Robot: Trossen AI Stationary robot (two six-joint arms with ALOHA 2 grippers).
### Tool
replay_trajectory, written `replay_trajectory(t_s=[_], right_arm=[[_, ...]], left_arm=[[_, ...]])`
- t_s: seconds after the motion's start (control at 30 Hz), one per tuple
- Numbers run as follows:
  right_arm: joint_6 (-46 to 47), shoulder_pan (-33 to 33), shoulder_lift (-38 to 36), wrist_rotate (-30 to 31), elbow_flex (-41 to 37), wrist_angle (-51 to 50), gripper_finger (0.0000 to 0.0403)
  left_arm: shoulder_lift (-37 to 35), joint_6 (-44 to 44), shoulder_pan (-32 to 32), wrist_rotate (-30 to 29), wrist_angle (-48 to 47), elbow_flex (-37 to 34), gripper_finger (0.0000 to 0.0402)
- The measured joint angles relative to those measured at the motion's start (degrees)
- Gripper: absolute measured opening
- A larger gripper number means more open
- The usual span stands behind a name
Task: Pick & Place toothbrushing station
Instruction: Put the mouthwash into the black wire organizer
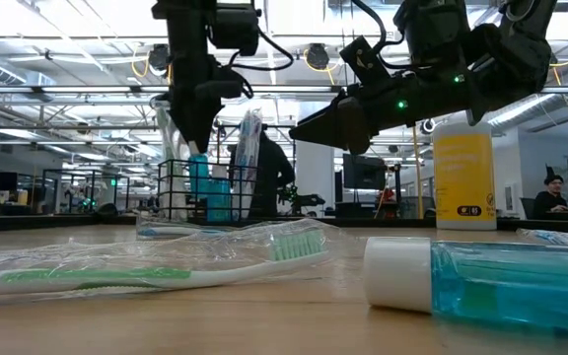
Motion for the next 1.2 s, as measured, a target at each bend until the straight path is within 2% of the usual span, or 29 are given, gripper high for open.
replay_trajectory(t_s=[0.27,0.67,1.2], right_arm=[[0.0,0.0,0.0,0.0,0.0,0.0,0.0228],[0.0,0.0,0.0,0.0,0.0,0.0,0.0228],[0.0,-0.1,0.0,0.0,0.0,0.0,0.0228]], left_arm=[[0.0,0.3,0.0,0.0,0.1,-1.3,0.0113],[0.0,6.4,0.3,0.6,6.1,-1.3,0.0113],[0.0,10.3,4.9,6.5,10.3,-1.3,0.0113]])
